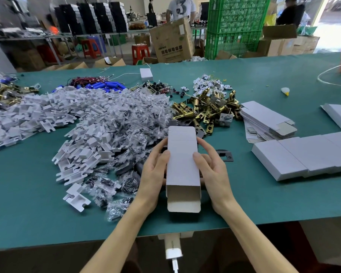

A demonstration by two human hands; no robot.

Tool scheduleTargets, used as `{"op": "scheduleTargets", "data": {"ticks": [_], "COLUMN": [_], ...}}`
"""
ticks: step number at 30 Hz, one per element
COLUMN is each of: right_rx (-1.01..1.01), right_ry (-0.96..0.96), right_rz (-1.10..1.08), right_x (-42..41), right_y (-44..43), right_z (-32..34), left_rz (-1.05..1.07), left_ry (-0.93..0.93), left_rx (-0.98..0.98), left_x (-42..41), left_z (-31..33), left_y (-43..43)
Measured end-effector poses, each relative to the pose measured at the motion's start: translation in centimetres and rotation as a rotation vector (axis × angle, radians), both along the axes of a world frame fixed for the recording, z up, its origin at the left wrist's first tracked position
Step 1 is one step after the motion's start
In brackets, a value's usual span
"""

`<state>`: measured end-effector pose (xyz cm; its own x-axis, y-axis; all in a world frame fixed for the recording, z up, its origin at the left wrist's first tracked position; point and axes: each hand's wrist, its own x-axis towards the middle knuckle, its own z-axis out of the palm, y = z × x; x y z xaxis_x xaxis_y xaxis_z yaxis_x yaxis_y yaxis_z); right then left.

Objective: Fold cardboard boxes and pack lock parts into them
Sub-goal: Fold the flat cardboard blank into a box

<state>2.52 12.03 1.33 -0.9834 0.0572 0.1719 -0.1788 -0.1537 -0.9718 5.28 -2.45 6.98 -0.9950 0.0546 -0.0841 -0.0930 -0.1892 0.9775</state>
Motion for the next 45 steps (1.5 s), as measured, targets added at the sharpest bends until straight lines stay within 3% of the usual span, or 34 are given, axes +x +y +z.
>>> {"op": "scheduleTargets", "data": {"ticks": [22,30,35,39,45], "right_rx": [0.046,0.15,0.032,0.117,0.107], "right_ry": [-0.012,0.071,0.066,0.115,0.018], "right_rz": [-0.042,-0.109,-0.062,-0.041,-0.058], "right_x": [-0.2,-0.1,0.1,-0.2,-0.3], "right_y": [0.2,0.3,0.2,0.3,0.4], "right_z": [-0.7,-0.8,-0.6,-0.8,-1.1], "left_rz": [0.032,0.061,0.09,0.074,0.076], "left_ry": [0.061,0.054,0.042,0.063,0.072], "left_rx": [-0.047,-0.097,-0.066,-0.038,-0.066], "left_x": [0.2,0.1,0.1,0.3,0.2], "left_z": [0.2,-0.1,0.1,0.3,0.3], "left_y": [0.2,0.1,0.4,0.5,0.5]}}
